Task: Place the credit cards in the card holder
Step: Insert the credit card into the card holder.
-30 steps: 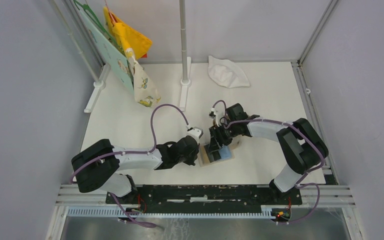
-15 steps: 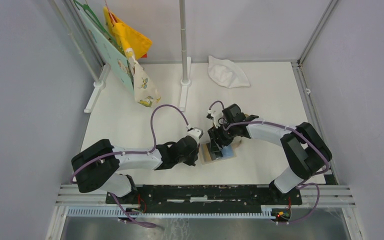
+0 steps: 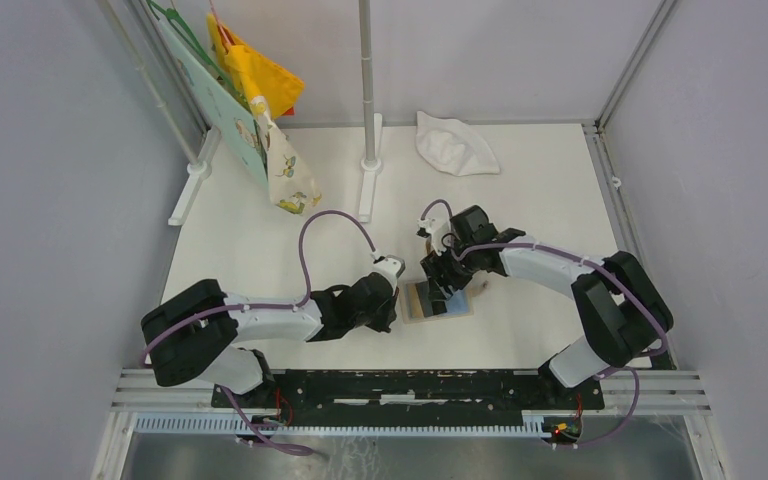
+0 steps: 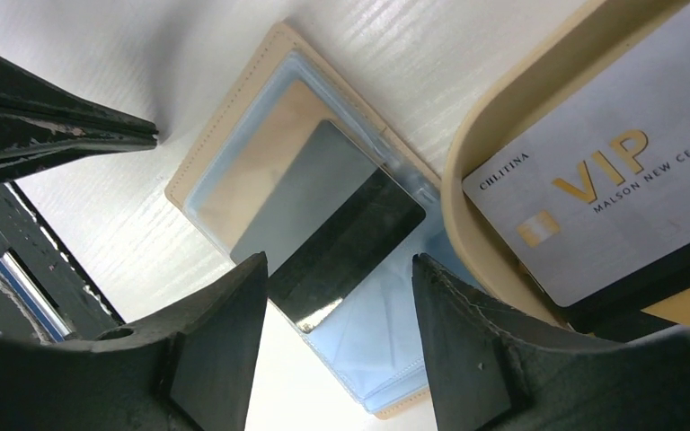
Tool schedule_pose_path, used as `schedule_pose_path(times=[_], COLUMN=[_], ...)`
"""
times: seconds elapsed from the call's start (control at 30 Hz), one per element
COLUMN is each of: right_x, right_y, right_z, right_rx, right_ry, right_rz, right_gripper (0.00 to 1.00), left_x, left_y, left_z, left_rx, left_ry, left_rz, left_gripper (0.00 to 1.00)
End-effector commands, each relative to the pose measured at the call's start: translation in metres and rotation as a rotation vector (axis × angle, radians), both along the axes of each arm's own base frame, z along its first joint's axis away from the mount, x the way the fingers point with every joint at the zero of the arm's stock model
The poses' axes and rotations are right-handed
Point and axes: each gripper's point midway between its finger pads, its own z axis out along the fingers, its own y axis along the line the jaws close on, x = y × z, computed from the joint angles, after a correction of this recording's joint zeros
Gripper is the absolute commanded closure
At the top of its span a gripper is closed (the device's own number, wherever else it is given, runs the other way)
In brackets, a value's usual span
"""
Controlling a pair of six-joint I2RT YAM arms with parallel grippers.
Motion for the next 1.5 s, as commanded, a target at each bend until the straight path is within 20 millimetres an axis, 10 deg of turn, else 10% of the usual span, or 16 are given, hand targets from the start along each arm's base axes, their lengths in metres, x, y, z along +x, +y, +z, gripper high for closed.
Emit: schedule_pose_path(times=[0.0,0.5,1.47], right_x=[0.009,0.02,-0.014], right_y=[-0.003,-0.019,0.015], right_z=[0.001,0.001,-0.015], right_rx=[-0.022,-0.099,0.066], right_ry=[-0.014,-0.095,0.135], right_rz=[0.014,-0.024,-0.012], right_gripper=[0.35,0.95,1.0], left_x=[-0.003,0.02,0.013], left_y=[-0.005,0.003,-0.029], left_z=[0.007,0.013,0.003], left_rx=[-0.048,0.048,-0.013], left_ry=[0.009,-0.072,-0.018], left_rz=[0.011,0.079,-0.027], left_gripper=[0.98,0.98,0.98])
